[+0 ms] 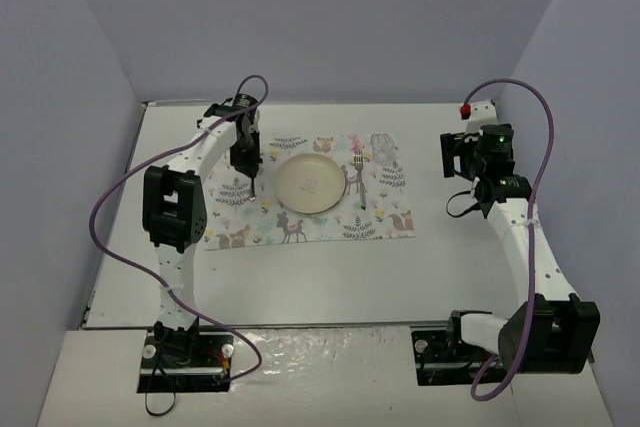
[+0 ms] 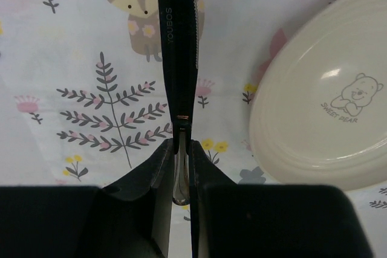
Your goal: Set the dinner table for one person
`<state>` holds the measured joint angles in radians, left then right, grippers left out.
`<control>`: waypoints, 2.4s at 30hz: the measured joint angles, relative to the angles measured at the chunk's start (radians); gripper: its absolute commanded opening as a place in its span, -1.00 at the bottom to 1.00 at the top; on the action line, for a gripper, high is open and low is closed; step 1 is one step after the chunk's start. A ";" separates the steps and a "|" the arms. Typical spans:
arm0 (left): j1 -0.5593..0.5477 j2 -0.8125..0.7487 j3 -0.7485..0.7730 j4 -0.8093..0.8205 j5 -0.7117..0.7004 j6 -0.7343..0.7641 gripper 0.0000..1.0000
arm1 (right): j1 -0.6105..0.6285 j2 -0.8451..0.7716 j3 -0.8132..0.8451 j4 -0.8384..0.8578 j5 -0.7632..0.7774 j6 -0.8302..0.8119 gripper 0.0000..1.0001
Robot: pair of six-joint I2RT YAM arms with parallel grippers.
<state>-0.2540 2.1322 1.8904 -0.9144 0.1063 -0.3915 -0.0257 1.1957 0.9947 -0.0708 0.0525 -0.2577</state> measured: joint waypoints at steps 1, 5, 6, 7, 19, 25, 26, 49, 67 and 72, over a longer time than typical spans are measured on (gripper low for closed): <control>0.008 0.015 0.000 0.000 0.013 -0.007 -1.00 | 0.000 0.004 0.000 0.000 0.000 0.000 0.81; 0.028 0.059 0.001 0.000 0.047 -0.030 -1.00 | 0.000 0.026 0.000 0.000 0.000 0.000 0.81; 0.030 0.066 0.001 0.000 0.055 -0.033 -1.00 | 0.000 0.033 0.000 0.000 0.000 0.000 0.81; 0.030 0.074 0.002 0.000 0.063 -0.037 -1.00 | 0.000 0.038 0.000 0.000 0.000 0.000 0.81; 0.000 0.103 0.013 0.003 0.094 -0.040 -1.00 | -0.002 0.047 -0.006 0.019 0.001 0.000 0.82; -0.004 0.103 0.013 0.005 0.084 -0.041 -1.00 | -0.002 0.047 -0.006 0.024 0.001 0.000 0.82; -0.004 0.103 0.013 0.005 0.082 -0.041 -1.00 | -0.002 0.047 -0.006 0.024 0.001 0.000 0.82; -0.004 0.136 -0.002 0.023 0.087 -0.067 -1.00 | -0.008 0.063 -0.019 0.044 0.011 -0.001 0.82; -0.020 0.135 0.019 0.027 0.129 -0.008 0.43 | -0.008 0.076 -0.023 0.060 0.013 -0.004 0.83; -0.022 0.075 0.019 0.024 0.082 0.025 0.43 | -0.008 0.073 -0.023 0.060 0.012 -0.004 0.86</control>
<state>-0.2757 2.2075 1.9091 -0.8900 0.1880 -0.3663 -0.0341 1.2687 0.9722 -0.0107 0.0647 -0.2613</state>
